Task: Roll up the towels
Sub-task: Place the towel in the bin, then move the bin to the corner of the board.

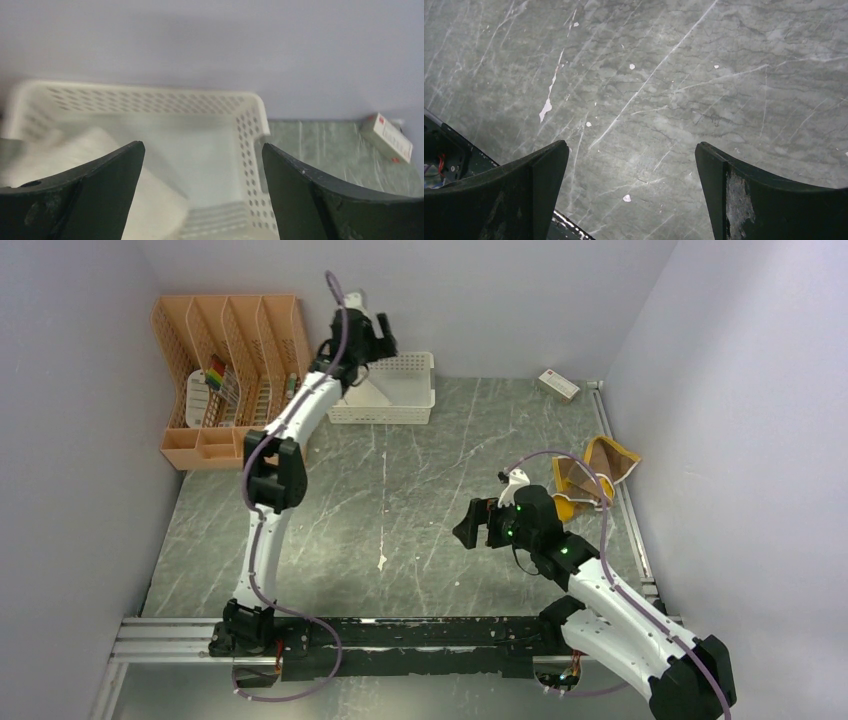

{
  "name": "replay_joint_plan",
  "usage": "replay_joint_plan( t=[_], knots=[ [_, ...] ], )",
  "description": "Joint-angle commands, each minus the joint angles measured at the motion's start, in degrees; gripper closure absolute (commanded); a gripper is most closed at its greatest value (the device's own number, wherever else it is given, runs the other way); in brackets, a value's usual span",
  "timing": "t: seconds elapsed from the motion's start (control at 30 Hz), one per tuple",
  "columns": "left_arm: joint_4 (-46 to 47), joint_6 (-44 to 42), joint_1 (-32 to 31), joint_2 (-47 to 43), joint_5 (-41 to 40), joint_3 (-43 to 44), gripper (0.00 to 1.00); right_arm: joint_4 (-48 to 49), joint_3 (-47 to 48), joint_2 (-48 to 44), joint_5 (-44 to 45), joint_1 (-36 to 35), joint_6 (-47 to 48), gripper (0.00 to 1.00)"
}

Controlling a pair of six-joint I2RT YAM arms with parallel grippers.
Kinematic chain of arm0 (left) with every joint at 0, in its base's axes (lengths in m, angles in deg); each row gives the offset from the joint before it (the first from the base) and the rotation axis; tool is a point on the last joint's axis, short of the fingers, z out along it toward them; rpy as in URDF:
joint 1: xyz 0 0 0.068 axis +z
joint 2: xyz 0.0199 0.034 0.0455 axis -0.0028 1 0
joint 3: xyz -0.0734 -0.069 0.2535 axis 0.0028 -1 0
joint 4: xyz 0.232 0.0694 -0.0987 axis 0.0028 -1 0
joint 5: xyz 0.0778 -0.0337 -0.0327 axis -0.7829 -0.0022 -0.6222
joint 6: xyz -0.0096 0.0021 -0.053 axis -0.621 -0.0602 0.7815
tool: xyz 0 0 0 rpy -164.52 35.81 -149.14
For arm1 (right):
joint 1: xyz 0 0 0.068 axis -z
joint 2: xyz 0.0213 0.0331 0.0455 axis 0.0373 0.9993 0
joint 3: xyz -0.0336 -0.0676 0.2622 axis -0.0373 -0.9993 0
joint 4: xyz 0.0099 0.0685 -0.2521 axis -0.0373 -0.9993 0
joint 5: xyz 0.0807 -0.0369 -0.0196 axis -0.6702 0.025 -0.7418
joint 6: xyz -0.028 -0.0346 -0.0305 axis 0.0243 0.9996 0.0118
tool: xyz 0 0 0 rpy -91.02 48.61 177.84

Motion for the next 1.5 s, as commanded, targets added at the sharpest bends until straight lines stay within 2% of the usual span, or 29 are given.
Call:
replay_joint_plan(
  t=[0.0,0.13,0.3,0.6,0.77,1.1,1.2,1.33,1.47],
  knots=[
    [-2.49,4.77,-2.78,5.87,-0.51,2.19,0.01,0.99,-0.08,-0.82,-0.36,-0.08,0.43,0.00],
    [-2.44,5.32,-3.75,10.51,2.08,5.03,0.00,0.99,-0.16,-1.00,-0.50,-0.08,0.29,0.00],
    [-3.90,6.13,-3.57,13.06,0.80,4.96,0.01,1.16,-0.28,-1.11,-0.77,-0.08,0.36,0.00],
    [-10.49,9.46,0.41,14.48,-0.46,4.18,0.09,1.42,-0.35,-1.32,-1.21,-0.08,0.42,0.00],
    [-14.44,5.79,1.83,12.46,-4.86,3.65,0.09,1.73,-0.61,-1.30,-1.62,-0.08,0.19,0.00],
    [-18.10,-1.68,3.42,8.36,-6.49,3.51,0.07,2.03,-0.52,-0.77,1.03,-0.04,-1.35,0.00],
    [-15.01,-2.12,3.08,4.56,-4.90,-0.38,0.06,1.14,1.24,-0.72,6.69,-0.08,-2.96,0.00],
    [-0.65,-4.74,0.23,-7.91,-6.27,-13.82,0.03,0.82,6.96,2.20,14.54,0.20,-2.48,0.00],
    [2.51,-7.61,-3.22,-16.37,-7.71,-14.58,0.00,0.71,13.87,7.70,17.68,4.99,0.56,0.00]
  ],
)
